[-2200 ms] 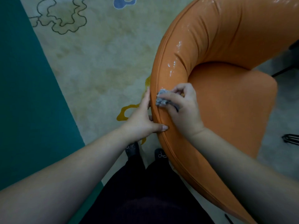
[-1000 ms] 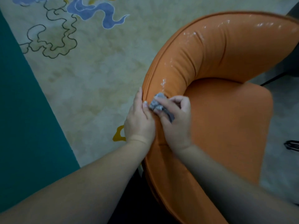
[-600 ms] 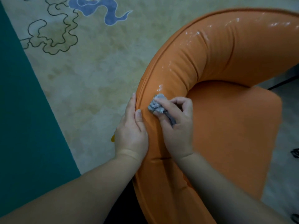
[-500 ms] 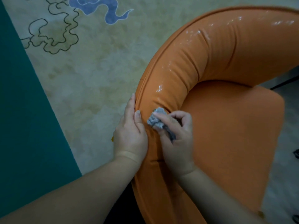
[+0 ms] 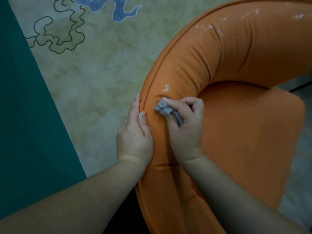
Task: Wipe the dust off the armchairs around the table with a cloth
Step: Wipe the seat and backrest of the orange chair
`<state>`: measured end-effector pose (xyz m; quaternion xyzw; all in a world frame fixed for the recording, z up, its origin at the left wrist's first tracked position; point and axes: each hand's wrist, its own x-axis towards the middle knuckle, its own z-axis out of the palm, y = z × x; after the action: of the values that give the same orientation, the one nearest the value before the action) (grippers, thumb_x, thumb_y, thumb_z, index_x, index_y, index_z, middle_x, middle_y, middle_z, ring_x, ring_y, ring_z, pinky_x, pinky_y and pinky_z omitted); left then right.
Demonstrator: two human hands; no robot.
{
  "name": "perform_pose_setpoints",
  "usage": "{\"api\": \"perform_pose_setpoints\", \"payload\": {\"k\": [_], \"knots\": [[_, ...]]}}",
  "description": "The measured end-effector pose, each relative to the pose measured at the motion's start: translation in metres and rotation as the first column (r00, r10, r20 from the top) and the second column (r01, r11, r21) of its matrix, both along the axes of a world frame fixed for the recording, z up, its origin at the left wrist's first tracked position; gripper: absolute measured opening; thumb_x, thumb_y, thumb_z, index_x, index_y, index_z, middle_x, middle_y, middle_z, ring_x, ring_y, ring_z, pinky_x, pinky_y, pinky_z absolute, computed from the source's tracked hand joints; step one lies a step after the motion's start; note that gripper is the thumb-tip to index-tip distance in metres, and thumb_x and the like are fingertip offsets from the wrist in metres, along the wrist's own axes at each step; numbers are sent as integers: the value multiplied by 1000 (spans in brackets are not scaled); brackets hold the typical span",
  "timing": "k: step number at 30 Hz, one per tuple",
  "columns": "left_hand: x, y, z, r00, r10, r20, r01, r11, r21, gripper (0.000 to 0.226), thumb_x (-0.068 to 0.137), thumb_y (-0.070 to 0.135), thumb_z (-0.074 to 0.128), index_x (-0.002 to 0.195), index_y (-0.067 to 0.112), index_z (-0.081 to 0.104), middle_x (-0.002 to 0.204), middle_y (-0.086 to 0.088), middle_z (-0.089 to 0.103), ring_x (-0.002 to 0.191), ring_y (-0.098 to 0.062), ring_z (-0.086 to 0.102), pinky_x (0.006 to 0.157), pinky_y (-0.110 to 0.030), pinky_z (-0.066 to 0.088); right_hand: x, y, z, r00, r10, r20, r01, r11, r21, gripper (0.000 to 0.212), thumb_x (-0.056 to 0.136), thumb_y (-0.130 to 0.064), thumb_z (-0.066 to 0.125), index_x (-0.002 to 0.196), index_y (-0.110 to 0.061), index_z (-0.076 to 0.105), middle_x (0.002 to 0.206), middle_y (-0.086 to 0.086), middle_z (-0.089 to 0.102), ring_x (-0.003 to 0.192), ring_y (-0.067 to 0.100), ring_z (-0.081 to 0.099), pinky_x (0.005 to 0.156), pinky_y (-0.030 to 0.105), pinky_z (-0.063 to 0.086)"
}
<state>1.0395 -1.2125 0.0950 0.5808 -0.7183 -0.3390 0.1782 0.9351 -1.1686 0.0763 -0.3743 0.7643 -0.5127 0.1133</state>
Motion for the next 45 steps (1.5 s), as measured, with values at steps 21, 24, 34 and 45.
{"api": "perform_pose_setpoints", "payload": {"k": [21, 24, 34, 45], "knots": [[0, 0, 3, 1000, -15, -13, 15, 1000, -2, 49, 96, 31, 29, 145, 28, 37, 140, -4, 51, 120, -28, 54, 91, -20, 37, -10, -2, 11, 995, -55, 82, 59, 997, -46, 28, 78, -3, 73, 105, -12, 70, 101, 6, 45, 93, 15, 53, 86, 19, 45], [0, 0, 3, 1000, -18, -13, 18, 1000, 2, 52, 94, 34, 27, 145, 30, 36, 140, -3, 52, 119, -27, 54, 91, -20, 37, -29, -42, 19, 994, -99, 54, 102, 993, -58, 31, 80, -17, 74, 110, -10, 71, 102, 11, 45, 96, 25, 55, 92, 34, 48], [0, 0, 4, 1000, -17, -19, 18, 999, 31, 52, 94, 37, 26, 146, 36, 32, 141, 0, 51, 118, -24, 54, 92, -25, 41, -28, -49, 5, 993, -117, 1, 117, 991, -72, 30, 81, -4, 72, 110, -11, 71, 100, 8, 42, 92, 21, 52, 88, 33, 49], [0, -1, 5, 1000, -23, -13, 23, 1000, 16, 53, 93, 35, 26, 145, 31, 35, 141, -2, 51, 120, -27, 54, 93, -30, 43, -30, -39, 8, 994, 60, -91, -64, 997, -42, 32, 80, -3, 72, 110, -13, 71, 98, 9, 44, 92, 21, 50, 88, 34, 46]]}}
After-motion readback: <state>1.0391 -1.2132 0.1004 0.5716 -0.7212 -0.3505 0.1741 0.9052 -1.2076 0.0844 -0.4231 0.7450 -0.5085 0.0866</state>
